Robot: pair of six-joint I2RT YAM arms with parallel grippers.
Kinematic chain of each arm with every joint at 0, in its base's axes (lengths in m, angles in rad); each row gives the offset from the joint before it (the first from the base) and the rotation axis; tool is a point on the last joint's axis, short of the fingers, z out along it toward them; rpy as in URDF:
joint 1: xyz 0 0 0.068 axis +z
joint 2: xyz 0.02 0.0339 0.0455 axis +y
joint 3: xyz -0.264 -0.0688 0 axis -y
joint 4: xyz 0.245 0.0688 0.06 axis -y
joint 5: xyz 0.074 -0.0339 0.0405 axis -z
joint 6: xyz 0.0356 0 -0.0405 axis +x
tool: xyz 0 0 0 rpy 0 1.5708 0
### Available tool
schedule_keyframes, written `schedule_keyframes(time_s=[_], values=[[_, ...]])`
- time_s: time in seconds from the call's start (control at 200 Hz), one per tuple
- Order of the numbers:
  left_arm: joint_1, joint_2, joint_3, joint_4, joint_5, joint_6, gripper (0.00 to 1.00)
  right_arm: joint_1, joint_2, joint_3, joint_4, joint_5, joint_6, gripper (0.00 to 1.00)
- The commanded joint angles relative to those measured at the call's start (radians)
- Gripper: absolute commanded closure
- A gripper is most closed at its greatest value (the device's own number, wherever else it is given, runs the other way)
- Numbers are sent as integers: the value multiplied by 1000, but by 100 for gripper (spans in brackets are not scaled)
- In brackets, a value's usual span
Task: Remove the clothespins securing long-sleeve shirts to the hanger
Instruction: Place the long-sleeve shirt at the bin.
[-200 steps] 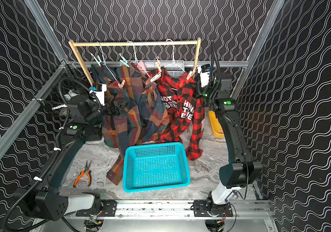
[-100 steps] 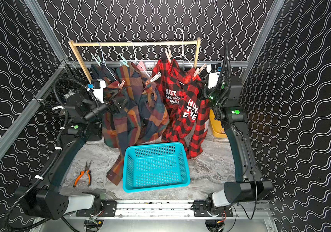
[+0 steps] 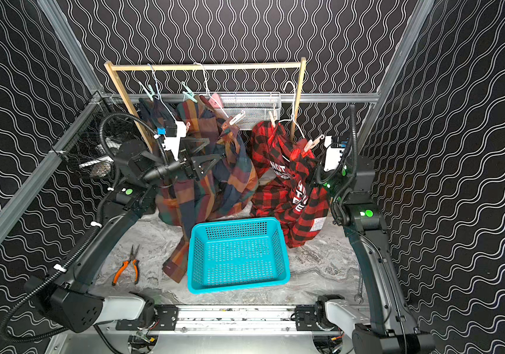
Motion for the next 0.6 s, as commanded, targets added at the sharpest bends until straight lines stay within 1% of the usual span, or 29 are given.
schedule_keyframes(time_s=[0.0,0.065,0.205,0.315,0.375,0.51,0.595], values=[[-69,12,28,-75,-28,102,7,0,-63,-31,7,12,26,100],[-113,26,35,-109,-66,132,7,0,-110,-49,-16,33,29,100],[-188,72,41,-98,-125,124,6,0,-201,-54,-59,87,26,100],[-261,124,60,-91,-140,138,6,0,-233,-37,-79,94,28,100],[-301,158,73,-91,-175,145,6,0,-237,-26,-86,90,23,100],[-329,241,66,0,-270,73,6,1,-237,-8,-97,57,12,100],[-336,316,94,8,-314,59,5,0,-244,-11,-89,20,15,100]])
